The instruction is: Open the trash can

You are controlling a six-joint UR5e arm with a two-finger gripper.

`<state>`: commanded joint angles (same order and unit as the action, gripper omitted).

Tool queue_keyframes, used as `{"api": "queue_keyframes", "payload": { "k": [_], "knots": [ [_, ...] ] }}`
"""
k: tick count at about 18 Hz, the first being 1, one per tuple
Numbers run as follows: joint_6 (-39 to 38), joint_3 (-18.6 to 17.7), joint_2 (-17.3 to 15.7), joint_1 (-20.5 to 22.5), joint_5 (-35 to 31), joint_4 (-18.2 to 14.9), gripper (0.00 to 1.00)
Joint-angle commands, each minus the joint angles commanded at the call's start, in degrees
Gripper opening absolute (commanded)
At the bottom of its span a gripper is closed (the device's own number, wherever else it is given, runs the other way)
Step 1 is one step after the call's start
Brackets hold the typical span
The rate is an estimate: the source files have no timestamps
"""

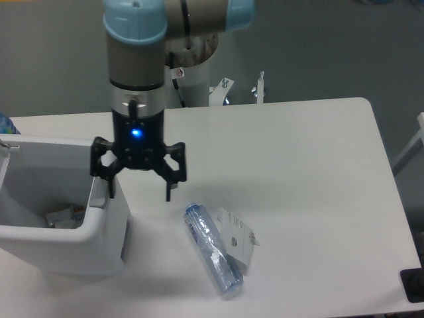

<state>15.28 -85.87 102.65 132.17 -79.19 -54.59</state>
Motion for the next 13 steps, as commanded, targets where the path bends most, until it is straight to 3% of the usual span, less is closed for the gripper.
{"api": "queue_keyframes", "payload": {
  "k": [4, 13],
  "knots": [
    [7.29, -0.26, 2.55, 7.03, 0.00, 1.67, 1.00],
    [26.28, -0.79, 6.60, 20.04, -0.96, 1.50, 1.00]
  ]
}}
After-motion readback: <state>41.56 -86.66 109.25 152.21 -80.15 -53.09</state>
